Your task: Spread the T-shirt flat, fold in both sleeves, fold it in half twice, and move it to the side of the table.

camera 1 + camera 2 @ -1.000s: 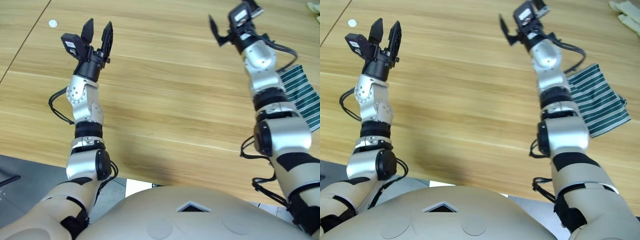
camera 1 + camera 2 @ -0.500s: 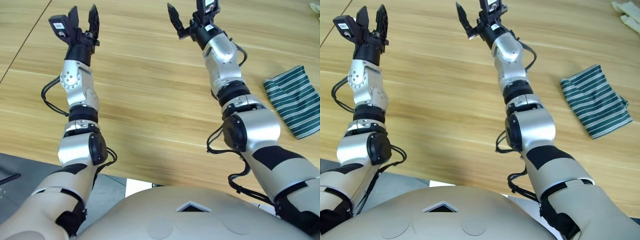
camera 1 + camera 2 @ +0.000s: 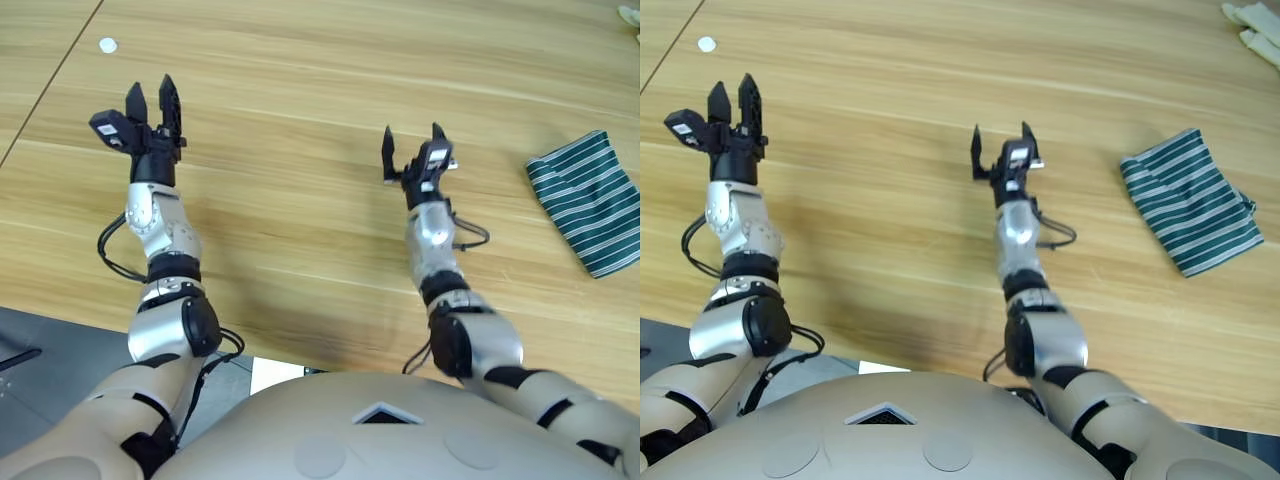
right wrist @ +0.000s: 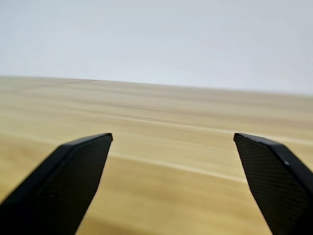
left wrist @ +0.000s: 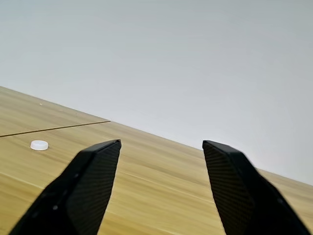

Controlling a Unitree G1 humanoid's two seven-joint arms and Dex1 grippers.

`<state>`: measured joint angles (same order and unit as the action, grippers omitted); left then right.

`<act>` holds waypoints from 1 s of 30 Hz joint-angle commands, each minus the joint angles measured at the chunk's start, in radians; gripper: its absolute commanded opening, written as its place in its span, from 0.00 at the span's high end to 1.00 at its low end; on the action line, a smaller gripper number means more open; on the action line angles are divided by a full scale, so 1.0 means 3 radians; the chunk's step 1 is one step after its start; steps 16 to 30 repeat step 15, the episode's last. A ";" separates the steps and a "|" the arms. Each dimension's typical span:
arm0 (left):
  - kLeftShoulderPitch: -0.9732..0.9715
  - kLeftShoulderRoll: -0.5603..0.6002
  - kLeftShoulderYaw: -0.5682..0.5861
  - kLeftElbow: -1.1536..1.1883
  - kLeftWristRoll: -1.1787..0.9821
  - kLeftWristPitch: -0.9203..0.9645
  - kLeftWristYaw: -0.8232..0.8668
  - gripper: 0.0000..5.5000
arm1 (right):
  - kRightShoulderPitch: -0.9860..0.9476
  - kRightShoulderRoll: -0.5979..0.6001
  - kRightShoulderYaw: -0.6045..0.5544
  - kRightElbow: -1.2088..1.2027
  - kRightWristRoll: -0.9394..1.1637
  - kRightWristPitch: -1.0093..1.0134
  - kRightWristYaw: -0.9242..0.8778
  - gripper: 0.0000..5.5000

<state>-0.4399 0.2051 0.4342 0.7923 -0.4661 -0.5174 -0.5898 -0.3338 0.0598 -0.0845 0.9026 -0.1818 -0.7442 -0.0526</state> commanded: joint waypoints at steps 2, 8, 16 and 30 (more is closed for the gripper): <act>0.0840 0.0065 0.0007 -0.1230 -0.0350 0.0499 -0.0189 0.43 | 0.1099 0.0156 0.0801 -0.0716 -0.1676 -0.0227 -0.1713 0.16; 0.1185 0.0030 -0.0339 -0.2367 -0.0216 0.1084 0.0147 0.43 | 0.0908 0.0132 0.1003 -0.1093 -0.1594 0.0161 -0.1734 0.16; 0.0541 -0.0036 -0.0741 -0.1014 0.0685 0.0457 0.0356 0.43 | -0.0985 -0.0160 0.0203 0.0745 -0.0198 0.0497 -0.0547 0.16; 0.0541 -0.0036 -0.0741 -0.1014 0.0685 0.0457 0.0356 0.43 | -0.0985 -0.0160 0.0203 0.0745 -0.0198 0.0497 -0.0547 0.16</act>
